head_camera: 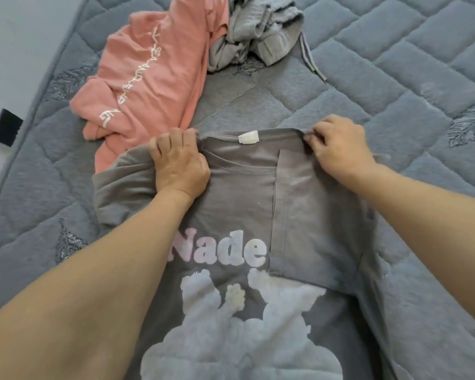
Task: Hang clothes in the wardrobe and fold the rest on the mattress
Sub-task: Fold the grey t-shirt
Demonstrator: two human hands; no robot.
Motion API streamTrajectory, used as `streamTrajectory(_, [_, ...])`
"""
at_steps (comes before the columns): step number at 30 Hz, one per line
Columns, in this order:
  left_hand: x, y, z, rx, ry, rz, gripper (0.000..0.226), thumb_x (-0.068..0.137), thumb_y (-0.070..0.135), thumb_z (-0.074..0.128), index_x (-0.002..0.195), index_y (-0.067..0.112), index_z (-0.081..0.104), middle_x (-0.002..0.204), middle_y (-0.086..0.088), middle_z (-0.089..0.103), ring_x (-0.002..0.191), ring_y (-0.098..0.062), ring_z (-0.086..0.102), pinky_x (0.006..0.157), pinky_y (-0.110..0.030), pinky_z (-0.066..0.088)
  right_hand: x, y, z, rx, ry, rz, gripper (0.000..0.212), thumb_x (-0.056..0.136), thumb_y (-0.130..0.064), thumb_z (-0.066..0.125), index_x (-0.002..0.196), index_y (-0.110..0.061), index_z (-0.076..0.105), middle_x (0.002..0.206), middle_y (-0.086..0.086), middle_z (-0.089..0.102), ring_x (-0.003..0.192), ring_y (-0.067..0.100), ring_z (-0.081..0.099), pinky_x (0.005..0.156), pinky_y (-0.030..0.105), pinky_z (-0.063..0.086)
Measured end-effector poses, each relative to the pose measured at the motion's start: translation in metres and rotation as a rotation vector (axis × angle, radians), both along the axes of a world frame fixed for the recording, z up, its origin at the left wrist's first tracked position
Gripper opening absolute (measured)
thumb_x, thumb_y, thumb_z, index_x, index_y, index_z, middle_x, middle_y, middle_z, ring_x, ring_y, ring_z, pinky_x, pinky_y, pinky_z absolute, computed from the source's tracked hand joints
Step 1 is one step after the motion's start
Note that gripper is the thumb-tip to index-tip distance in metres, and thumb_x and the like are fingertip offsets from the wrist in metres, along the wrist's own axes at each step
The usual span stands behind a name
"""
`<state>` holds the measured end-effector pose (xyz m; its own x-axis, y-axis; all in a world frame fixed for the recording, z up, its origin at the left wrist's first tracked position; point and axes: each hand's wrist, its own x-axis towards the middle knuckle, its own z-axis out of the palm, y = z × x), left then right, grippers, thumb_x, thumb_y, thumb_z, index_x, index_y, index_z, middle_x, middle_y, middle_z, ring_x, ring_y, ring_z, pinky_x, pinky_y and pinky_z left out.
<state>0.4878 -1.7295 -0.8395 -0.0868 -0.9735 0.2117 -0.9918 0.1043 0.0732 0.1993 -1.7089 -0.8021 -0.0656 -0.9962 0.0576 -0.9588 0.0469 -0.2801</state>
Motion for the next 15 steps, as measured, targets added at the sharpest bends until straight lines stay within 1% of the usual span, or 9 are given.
streamTrajectory(2, [0.0, 0.002, 0.018, 0.038, 0.038, 0.028, 0.036, 0.075, 0.014, 0.051, 0.111, 0.013, 0.056, 0.114, -0.018, 0.05, 0.111, -0.037, 0.044, 0.104, -0.048, 0.022, 0.004, -0.01, 0.024, -0.01, 0.117, -0.036, 0.031, 0.098, -0.028, 0.05, 0.105, -0.005, 0.07, 0.116, 0.019, 0.06, 0.11, 0.042, 0.051, 0.087, 0.045, 0.04])
streamTrajectory(5, [0.008, 0.006, 0.048, -0.019, 0.119, 0.033, 0.031, 0.069, 0.01, 0.054, 0.1, 0.013, 0.055, 0.111, -0.017, 0.051, 0.107, -0.038, 0.045, 0.1, -0.047, 0.024, 0.017, -0.01, 0.05, -0.066, 0.245, 0.007, 0.029, 0.096, -0.02, 0.047, 0.109, -0.004, 0.068, 0.116, 0.023, 0.054, 0.108, 0.044, 0.048, 0.085, 0.046, 0.039])
streamTrajectory(7, [0.016, 0.012, 0.068, -0.067, 0.076, -0.053, 0.029, 0.066, 0.009, 0.055, 0.094, 0.014, 0.051, 0.107, -0.015, 0.051, 0.102, -0.037, 0.047, 0.099, -0.046, 0.022, 0.021, 0.006, 0.061, -0.15, 0.306, 0.135, 0.026, 0.091, -0.013, 0.046, 0.105, -0.002, 0.066, 0.106, 0.024, 0.055, 0.096, 0.043, 0.053, 0.075, 0.047, 0.04])
streamTrajectory(9, [0.029, 0.026, 0.079, -0.112, -0.049, -0.206, 0.027, 0.067, 0.008, 0.06, 0.092, 0.013, 0.05, 0.103, -0.015, 0.053, 0.096, -0.036, 0.048, 0.096, -0.047, 0.025, 0.02, 0.034, 0.064, -0.18, 0.37, 0.249, 0.024, 0.087, -0.01, 0.048, 0.103, -0.004, 0.065, 0.102, 0.021, 0.056, 0.09, 0.04, 0.054, 0.071, 0.045, 0.039])
streamTrajectory(11, [0.049, 0.05, 0.074, 0.025, -0.271, -0.38, 0.028, 0.075, 0.013, 0.062, 0.102, 0.01, 0.056, 0.116, -0.016, 0.053, 0.108, -0.037, 0.049, 0.105, -0.054, 0.026, 0.022, 0.069, 0.055, -0.024, 0.399, 0.351, 0.03, 0.086, -0.014, 0.049, 0.112, -0.008, 0.063, 0.11, 0.016, 0.058, 0.096, 0.037, 0.056, 0.078, 0.045, 0.041])
streamTrajectory(12, [0.057, 0.063, 0.071, 0.19, -0.378, -0.421, 0.034, 0.082, 0.021, 0.057, 0.114, 0.011, 0.055, 0.132, -0.015, 0.048, 0.125, -0.036, 0.042, 0.113, -0.059, 0.018, 0.024, 0.088, 0.047, 0.093, 0.393, 0.398, 0.035, 0.086, -0.016, 0.049, 0.117, -0.01, 0.063, 0.116, 0.014, 0.058, 0.101, 0.036, 0.056, 0.084, 0.044, 0.042])
streamTrajectory(13, [0.064, 0.075, 0.064, 0.348, -0.434, -0.391, 0.043, 0.086, 0.03, 0.049, 0.126, 0.014, 0.05, 0.147, -0.013, 0.036, 0.14, -0.034, 0.027, 0.117, -0.063, 0.004, 0.025, 0.106, 0.041, 0.182, 0.384, 0.43, 0.039, 0.086, -0.019, 0.048, 0.121, -0.01, 0.063, 0.12, 0.012, 0.058, 0.105, 0.034, 0.057, 0.088, 0.042, 0.042])
streamTrajectory(14, [0.067, 0.083, 0.057, 0.453, -0.395, -0.308, 0.048, 0.087, 0.037, 0.042, 0.13, 0.016, 0.045, 0.155, -0.009, 0.024, 0.147, -0.03, 0.013, 0.117, -0.064, -0.007, 0.026, 0.122, 0.036, 0.218, 0.333, 0.414, 0.042, 0.084, -0.023, 0.048, 0.119, -0.009, 0.066, 0.121, 0.011, 0.06, 0.107, 0.034, 0.059, 0.091, 0.041, 0.043])
streamTrajectory(15, [0.063, 0.088, 0.054, 0.49, -0.252, -0.212, 0.049, 0.084, 0.041, 0.037, 0.128, 0.018, 0.043, 0.158, -0.007, 0.018, 0.149, -0.027, 0.005, 0.115, -0.065, -0.012, 0.027, 0.133, 0.032, 0.219, 0.26, 0.354, 0.042, 0.083, -0.027, 0.047, 0.113, -0.007, 0.07, 0.117, 0.011, 0.062, 0.105, 0.034, 0.061, 0.092, 0.041, 0.043])
